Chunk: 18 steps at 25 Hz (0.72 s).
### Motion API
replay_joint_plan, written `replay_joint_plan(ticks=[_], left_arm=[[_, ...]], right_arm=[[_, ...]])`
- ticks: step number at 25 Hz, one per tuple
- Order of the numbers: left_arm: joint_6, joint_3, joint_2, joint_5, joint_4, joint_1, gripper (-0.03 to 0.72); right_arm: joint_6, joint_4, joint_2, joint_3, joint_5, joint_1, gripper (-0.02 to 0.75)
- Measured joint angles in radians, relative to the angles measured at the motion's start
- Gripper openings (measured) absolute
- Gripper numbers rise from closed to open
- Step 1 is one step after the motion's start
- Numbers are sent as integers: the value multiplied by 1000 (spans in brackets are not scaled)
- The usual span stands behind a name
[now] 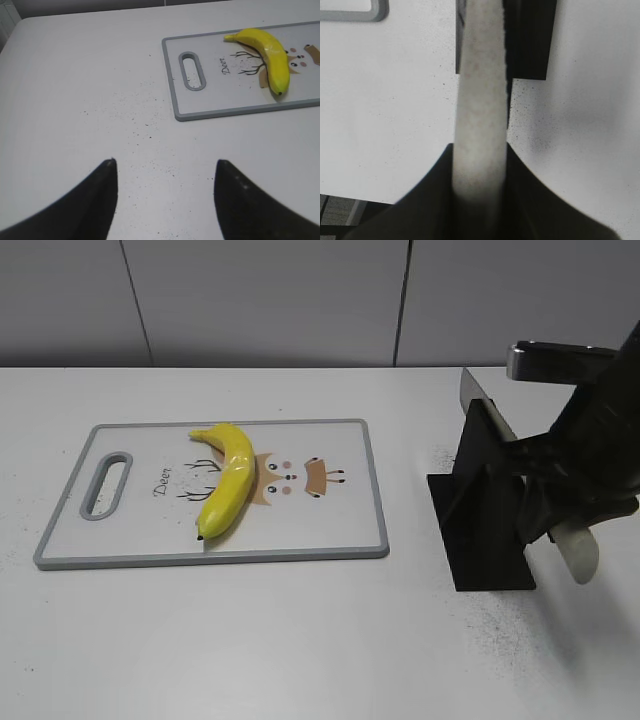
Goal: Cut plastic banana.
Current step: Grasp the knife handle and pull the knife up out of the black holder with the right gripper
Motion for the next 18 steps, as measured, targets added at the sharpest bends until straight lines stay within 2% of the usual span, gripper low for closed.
replay_joint_plan(ticks=[13,18], left_arm=[[0,0,0,0,0,0,573],[0,0,0,0,0,0,573]], right_arm=[[11,-1,-155,-4,33,0,162],[11,-2,-173,-73,56,0,160]])
